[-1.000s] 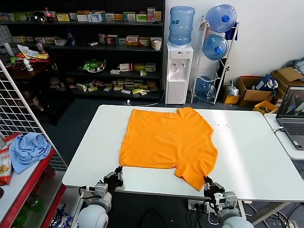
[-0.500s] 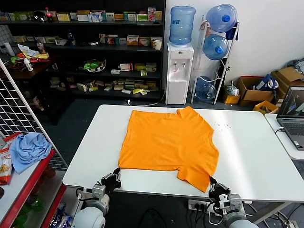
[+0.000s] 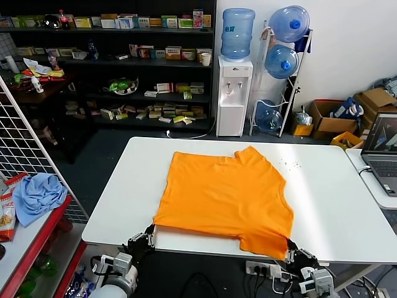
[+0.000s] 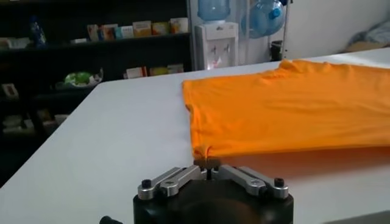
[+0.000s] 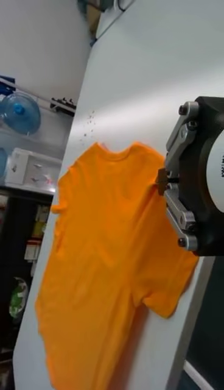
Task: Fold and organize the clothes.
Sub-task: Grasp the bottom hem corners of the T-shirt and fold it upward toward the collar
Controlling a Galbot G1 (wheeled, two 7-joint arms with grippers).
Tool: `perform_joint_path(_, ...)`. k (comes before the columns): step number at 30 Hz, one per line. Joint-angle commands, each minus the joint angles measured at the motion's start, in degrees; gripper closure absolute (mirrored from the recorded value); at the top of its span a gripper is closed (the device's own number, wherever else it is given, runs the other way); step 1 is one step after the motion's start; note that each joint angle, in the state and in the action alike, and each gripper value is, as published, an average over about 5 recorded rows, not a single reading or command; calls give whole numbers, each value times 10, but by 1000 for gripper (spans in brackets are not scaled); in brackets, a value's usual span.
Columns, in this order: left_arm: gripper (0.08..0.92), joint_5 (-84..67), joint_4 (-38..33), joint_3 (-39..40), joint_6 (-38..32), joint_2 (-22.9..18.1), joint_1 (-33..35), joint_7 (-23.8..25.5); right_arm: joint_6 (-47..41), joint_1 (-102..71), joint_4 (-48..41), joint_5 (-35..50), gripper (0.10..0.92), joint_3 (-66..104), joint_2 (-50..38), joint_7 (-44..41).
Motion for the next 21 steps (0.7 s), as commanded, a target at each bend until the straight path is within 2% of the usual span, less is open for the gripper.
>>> perform_joint_path(1,907,10,-19,1,-6,5,2,1,37,33,-10,-6,901,7,-13,-7)
perform_joint_path(10,907,9,37,12,-9,-7,-105,2,61,193,-112,41,901,-18,-43,-15)
perform_joint_path(21,907,1,173,43,-15,-15,-222,3,31,348,-250,73,901,-78,-65,-43)
